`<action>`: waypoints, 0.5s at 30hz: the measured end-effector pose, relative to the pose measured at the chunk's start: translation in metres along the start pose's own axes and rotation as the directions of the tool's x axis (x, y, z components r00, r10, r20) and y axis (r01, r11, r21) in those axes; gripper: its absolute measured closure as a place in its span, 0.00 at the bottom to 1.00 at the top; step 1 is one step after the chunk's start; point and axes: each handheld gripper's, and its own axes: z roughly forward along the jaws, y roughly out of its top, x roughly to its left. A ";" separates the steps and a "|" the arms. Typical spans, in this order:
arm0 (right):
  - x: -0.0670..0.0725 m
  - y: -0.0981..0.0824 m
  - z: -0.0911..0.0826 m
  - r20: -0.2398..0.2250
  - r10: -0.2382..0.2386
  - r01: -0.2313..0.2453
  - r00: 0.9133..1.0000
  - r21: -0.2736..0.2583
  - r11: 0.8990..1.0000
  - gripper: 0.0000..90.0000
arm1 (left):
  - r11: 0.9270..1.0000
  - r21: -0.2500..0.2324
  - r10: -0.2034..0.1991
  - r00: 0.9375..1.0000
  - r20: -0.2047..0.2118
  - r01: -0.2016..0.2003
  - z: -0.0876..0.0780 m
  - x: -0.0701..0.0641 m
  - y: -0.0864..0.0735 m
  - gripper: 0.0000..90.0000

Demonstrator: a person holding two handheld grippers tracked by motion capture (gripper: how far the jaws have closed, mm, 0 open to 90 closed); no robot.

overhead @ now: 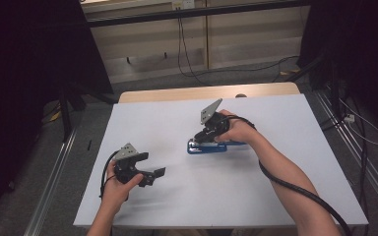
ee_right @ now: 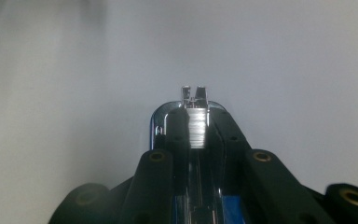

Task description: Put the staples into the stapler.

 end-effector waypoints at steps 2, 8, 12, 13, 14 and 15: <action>0.000 0.000 0.001 -0.002 0.004 -0.004 1.000 -0.005 1.000 0.88 | 1.000 0.000 0.000 1.000 0.000 0.000 0.000 0.000 0.000 0.05; 0.000 0.002 0.003 -0.004 0.008 -0.009 1.000 -0.006 1.000 0.88 | 1.000 0.002 -0.002 1.000 0.000 0.002 0.001 0.000 0.000 0.05; 0.000 0.004 0.005 -0.005 0.009 -0.009 1.000 -0.004 1.000 0.88 | 1.000 0.004 0.001 1.000 0.003 -0.001 0.001 0.000 0.000 0.05; 0.000 0.004 0.005 -0.005 0.005 -0.005 1.000 -0.006 1.000 0.88 | 1.000 0.004 0.001 1.000 0.002 -0.001 0.001 0.000 0.000 0.05; 0.000 0.004 0.005 -0.006 0.008 -0.008 1.000 -0.008 1.000 0.88 | 1.000 0.004 0.001 1.000 0.003 -0.001 0.001 0.000 0.000 0.05; 0.000 0.004 0.006 -0.006 0.009 -0.009 1.000 -0.010 1.000 0.87 | 1.000 0.004 0.002 1.000 0.004 -0.002 0.001 0.000 0.000 0.05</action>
